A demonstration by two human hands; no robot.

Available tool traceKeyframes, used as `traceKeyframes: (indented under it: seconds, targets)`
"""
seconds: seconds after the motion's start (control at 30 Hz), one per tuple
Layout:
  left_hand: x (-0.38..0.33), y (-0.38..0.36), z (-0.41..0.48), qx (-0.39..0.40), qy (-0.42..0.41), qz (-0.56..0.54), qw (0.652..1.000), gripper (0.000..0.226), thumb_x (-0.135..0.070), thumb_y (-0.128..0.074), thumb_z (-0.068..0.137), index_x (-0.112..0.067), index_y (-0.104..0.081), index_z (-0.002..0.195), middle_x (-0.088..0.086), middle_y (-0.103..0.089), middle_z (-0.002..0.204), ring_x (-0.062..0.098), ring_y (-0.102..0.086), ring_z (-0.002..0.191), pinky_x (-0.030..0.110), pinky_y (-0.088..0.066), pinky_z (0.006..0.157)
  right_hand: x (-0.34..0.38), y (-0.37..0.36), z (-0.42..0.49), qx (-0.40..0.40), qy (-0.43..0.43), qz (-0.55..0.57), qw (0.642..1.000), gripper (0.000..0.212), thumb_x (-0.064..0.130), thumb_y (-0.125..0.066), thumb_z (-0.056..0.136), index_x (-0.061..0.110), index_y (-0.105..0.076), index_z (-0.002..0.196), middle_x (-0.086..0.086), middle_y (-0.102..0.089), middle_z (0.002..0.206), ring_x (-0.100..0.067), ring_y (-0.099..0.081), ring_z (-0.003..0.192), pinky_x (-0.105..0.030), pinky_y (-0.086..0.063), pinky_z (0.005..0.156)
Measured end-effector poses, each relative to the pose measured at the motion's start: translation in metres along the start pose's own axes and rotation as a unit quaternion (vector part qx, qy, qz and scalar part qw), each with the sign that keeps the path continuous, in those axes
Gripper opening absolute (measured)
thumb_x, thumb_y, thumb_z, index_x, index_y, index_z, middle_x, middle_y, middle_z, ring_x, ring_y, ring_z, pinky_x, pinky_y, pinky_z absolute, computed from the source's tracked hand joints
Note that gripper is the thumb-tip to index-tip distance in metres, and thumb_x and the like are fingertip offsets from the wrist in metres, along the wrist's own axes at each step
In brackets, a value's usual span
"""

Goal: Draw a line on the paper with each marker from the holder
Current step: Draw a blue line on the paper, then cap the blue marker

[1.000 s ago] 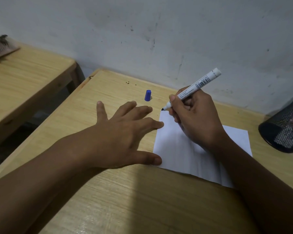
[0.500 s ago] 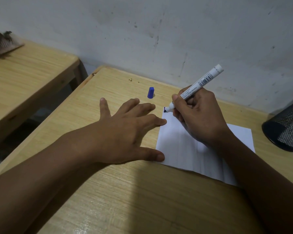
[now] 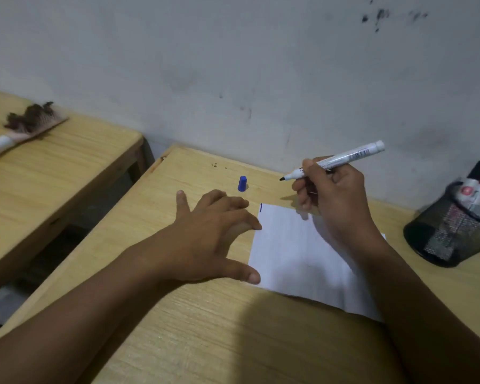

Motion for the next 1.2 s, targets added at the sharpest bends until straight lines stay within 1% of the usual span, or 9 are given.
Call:
traceKeyframes:
  seconds: [0.1,0.17,0.27,0.43,0.57,0.67,0.87,1.0,1.2]
  targets:
    - [0.003,0.017,0.007,-0.128,0.045,-0.134,0.982,0.058,-0.080,-0.057,0.067,-0.039,-0.051,0.108,-0.021,-0.056,0.117,0.004,-0.047,0.116,0.055,-0.024,0.110,0.019,0.010,-0.003,-0.031,0.013,0.006,0.999,0.023,0.014,-0.060,0.099,-0.007,-0.064,0.092,-0.013,-0.063,0.063,-0.015,-0.051,0.044,-0.025,-0.044,0.042]
    - [0.009,0.027,0.023,-0.209,0.098,-0.170,0.958,0.048,-0.070,-0.058,0.078,-0.033,-0.051,0.108,-0.017,-0.061,0.098,0.006,-0.057,0.091,0.045,-0.036,0.096,0.028,0.013,-0.007,-0.032,0.015,-0.002,0.999,0.021,0.014,-0.061,0.099,-0.003,-0.064,0.088,-0.011,-0.064,0.061,-0.016,-0.051,0.043,-0.024,-0.044,0.041]
    - [0.013,0.034,0.053,-0.174,0.158,-0.077,0.969,0.044,-0.059,-0.052,0.089,-0.036,-0.049,0.126,-0.013,-0.067,0.090,0.015,-0.059,0.095,0.044,-0.029,0.088,0.042,0.017,-0.018,-0.027,0.013,-0.007,1.000,0.017,0.013,-0.062,0.098,0.002,-0.063,0.085,-0.011,-0.066,0.061,-0.017,-0.052,0.043,-0.025,-0.043,0.041]
    - [-0.003,0.056,0.059,-0.208,0.177,-0.050,0.961,0.017,-0.037,-0.057,0.090,-0.029,-0.072,0.086,-0.011,-0.072,0.086,0.015,-0.063,0.091,0.039,-0.028,0.077,0.073,0.039,-0.043,-0.028,0.032,-0.005,0.999,0.019,0.014,-0.062,0.098,0.006,-0.064,0.082,-0.013,-0.067,0.063,-0.018,-0.053,0.046,-0.027,-0.044,0.041]
    - [-0.056,0.079,0.027,-0.239,0.059,-0.377,0.893,0.006,-0.022,-0.070,0.087,-0.025,-0.075,0.089,-0.012,-0.073,0.074,0.005,-0.062,0.067,0.024,-0.046,0.066,0.106,0.062,-0.057,-0.049,0.054,0.012,0.997,0.020,0.014,-0.061,0.098,0.003,-0.065,0.083,-0.010,-0.066,0.061,-0.018,-0.054,0.045,-0.027,-0.043,0.041]
    - [-0.104,0.094,0.008,-0.226,-0.021,-0.440,0.869,0.013,-0.017,-0.072,0.087,-0.022,-0.077,0.098,-0.010,-0.077,0.084,0.001,-0.063,0.070,0.014,-0.049,0.071,0.133,0.072,-0.069,-0.055,0.072,0.033,0.995,0.021,0.013,-0.060,0.099,0.002,-0.065,0.082,-0.009,-0.065,0.060,-0.018,-0.053,0.045,-0.026,-0.042,0.040]
    - [-0.183,0.114,-0.013,-0.208,-0.099,-0.445,0.865,0.015,-0.017,-0.071,0.088,-0.017,-0.078,0.101,0.002,-0.077,0.093,0.006,-0.059,0.070,0.011,-0.047,0.063,0.185,0.096,-0.104,-0.072,0.124,0.024,0.989,0.023,0.015,-0.060,0.099,-0.004,-0.067,0.088,-0.011,-0.067,0.063,-0.017,-0.054,0.047,-0.027,-0.045,0.043]
    - [-0.227,0.117,-0.016,-0.199,-0.150,-0.430,0.868,0.014,-0.016,-0.074,0.085,-0.019,-0.079,0.098,-0.002,-0.078,0.091,0.005,-0.067,0.080,0.016,-0.051,0.073,0.209,0.119,-0.125,-0.068,0.142,-0.007,0.987,0.027,0.022,-0.063,0.098,-0.003,-0.068,0.092,-0.008,-0.068,0.066,-0.015,-0.054,0.050,-0.025,-0.045,0.045]
    - [-0.277,0.119,-0.014,-0.354,-0.187,-0.246,0.883,0.012,-0.023,-0.075,0.084,-0.023,-0.079,0.096,-0.016,-0.071,0.078,0.004,-0.062,0.073,0.011,-0.042,0.060,0.224,0.161,-0.135,-0.110,0.114,-0.061,0.986,0.030,0.035,-0.065,0.096,0.006,-0.072,0.090,-0.006,-0.065,0.065,-0.010,-0.051,0.047,-0.021,-0.043,0.044]
Point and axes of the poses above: each hand's wrist, its own z-axis towards the middle knuckle, its own y-axis out of the back of the hand, x = y × z, the point moved 5 cm from there along z, towards the middle knuckle
